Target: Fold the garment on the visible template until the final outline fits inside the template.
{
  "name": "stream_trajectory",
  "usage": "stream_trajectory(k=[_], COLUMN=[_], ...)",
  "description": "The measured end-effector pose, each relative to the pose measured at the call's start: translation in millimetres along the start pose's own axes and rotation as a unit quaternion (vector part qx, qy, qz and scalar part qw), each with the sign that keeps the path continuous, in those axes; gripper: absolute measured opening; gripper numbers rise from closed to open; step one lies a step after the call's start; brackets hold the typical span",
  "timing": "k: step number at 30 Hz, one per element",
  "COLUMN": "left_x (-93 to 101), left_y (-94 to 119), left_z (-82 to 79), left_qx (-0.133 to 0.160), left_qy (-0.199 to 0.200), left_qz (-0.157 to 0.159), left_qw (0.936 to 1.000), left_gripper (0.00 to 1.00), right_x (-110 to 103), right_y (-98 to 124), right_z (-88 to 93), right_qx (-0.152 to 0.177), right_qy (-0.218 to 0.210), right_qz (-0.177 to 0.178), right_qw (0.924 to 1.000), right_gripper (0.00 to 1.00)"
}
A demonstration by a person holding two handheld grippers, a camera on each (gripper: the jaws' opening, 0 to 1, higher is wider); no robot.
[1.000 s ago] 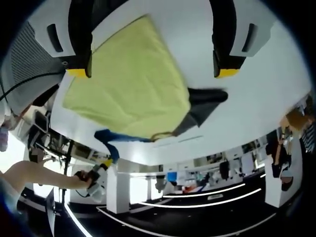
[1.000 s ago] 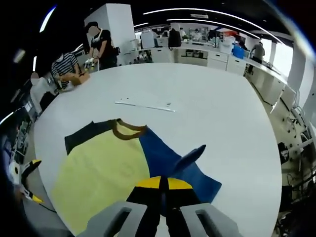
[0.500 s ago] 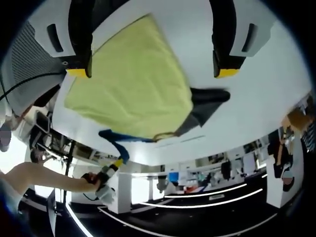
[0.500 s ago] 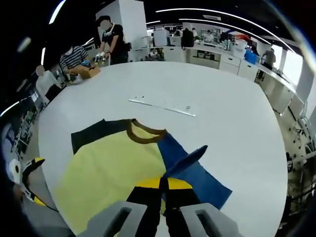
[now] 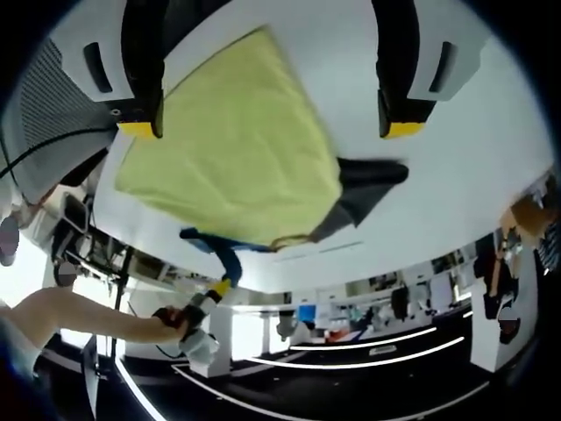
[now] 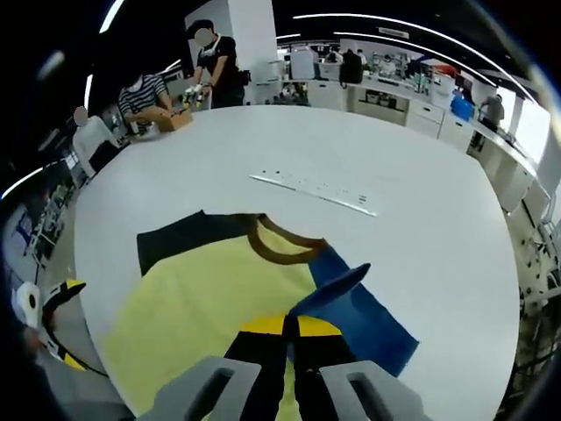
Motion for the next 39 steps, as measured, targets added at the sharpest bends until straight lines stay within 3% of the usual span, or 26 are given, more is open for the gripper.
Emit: stream_trajectory(k=[39], left_x=[-4.1], left_y=[7], left_z=[12.8], left_qx=[-0.011], left_qy=[0.010], left_qz=[-0.008], left_qw=[0.9999], left_gripper=[0.98], right_x=[-79], right_y=[-42], right_z=[-17.8], right_qx=[-0.009], right_qy=[0.045], right_qz=[-0.047], right_qw=[0.9978], right_gripper=[0.00])
Point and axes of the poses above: the point that each gripper's makers call its tool centre point, and the gripper's own axes: y roughly backward along the fingers, x roughly to its right, z roughly out of its underside, the point moved 9 cm from there along y, roughly backward along the fingers, and after that the axes turned 14 degrees about -y, right-handed, at the moved point
